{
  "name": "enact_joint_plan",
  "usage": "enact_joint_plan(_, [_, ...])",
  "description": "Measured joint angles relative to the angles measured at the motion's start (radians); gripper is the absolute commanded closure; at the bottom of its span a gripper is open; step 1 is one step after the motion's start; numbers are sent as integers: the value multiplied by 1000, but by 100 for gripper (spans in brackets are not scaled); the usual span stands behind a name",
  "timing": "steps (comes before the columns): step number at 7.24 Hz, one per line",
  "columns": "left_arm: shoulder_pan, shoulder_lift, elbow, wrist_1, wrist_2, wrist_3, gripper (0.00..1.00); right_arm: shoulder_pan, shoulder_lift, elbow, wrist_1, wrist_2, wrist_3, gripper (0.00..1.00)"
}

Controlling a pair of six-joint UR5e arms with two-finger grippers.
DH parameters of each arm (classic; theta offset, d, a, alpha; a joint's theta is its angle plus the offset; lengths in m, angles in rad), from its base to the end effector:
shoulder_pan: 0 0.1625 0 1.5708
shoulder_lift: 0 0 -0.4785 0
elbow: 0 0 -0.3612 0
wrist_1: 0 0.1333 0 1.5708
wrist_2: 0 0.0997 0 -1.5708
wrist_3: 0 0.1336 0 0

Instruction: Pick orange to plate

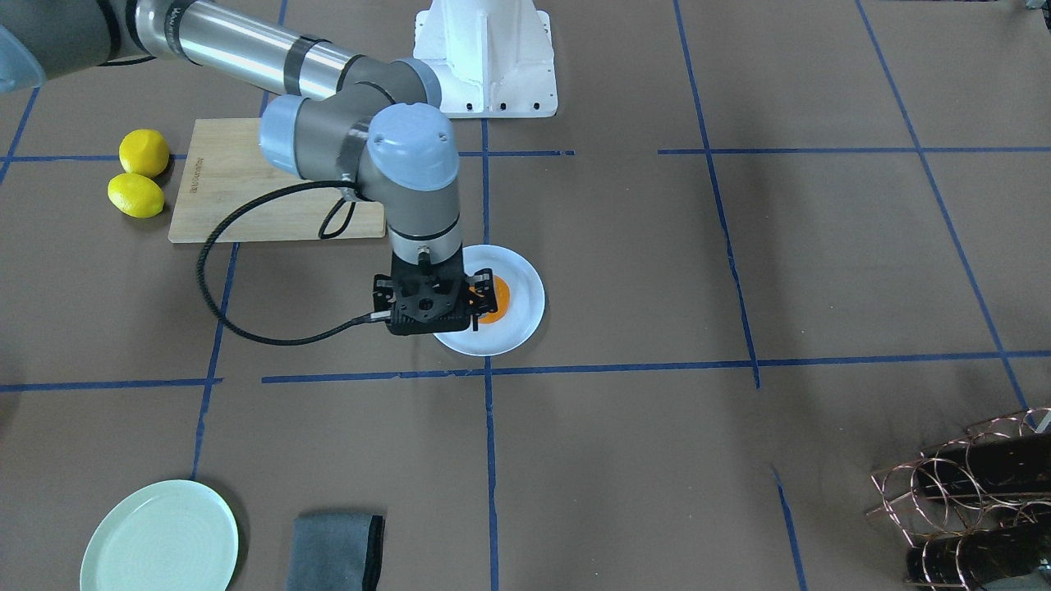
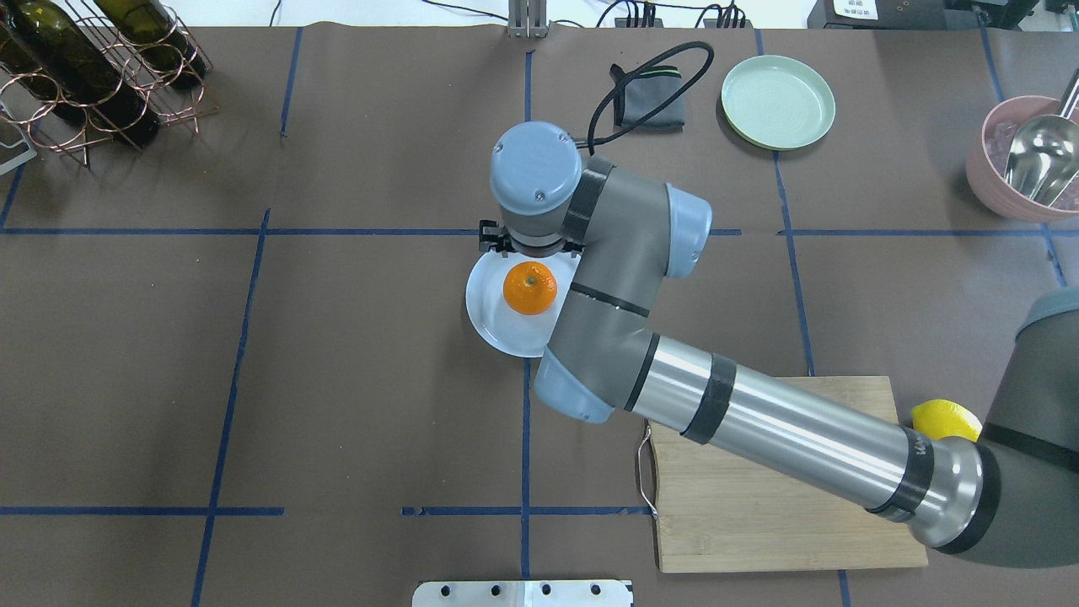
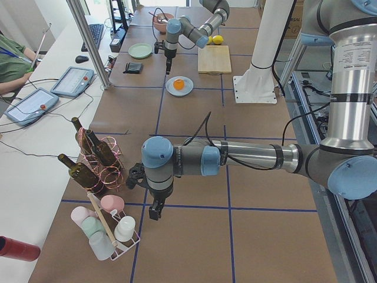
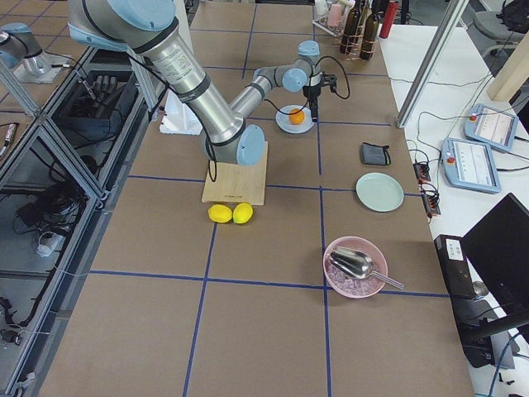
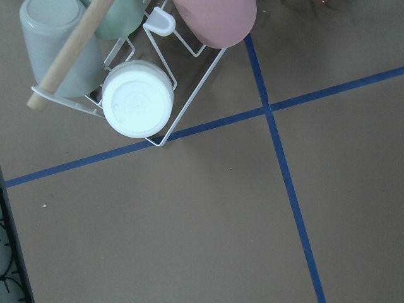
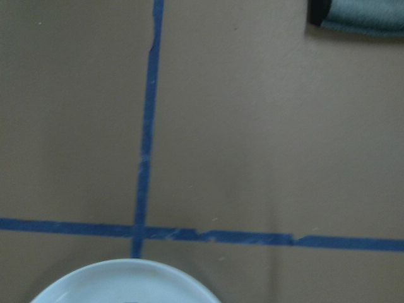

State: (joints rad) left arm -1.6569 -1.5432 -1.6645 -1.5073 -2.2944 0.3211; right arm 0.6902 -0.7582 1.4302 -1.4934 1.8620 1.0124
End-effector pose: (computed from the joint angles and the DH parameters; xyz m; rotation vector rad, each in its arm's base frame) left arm -0.0831 -0.4417 0.7168 0.1491 0.7097 0.2256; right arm -0.5489 -0.5764 0.2924 0.2097 -0.7654 0.0157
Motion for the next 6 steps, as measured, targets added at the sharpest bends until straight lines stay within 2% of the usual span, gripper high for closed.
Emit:
enact_joint_plan(1, [0,10,-3,0,-48,-3,0,88,-73,49,0,72,-121,0])
enact_joint_plan(3, [0,32,-13,-3,-84,-3,0,302,-225,113,-1,225,-431,0])
enact_joint_plan(4, [1,35,-17,-4,-88,0,0,405,-301,122,-1,278,-601,0])
enact_joint_plan(6, [1,38,-20,-7,-89,5,0,599,-465,126,-1,325,-870,0])
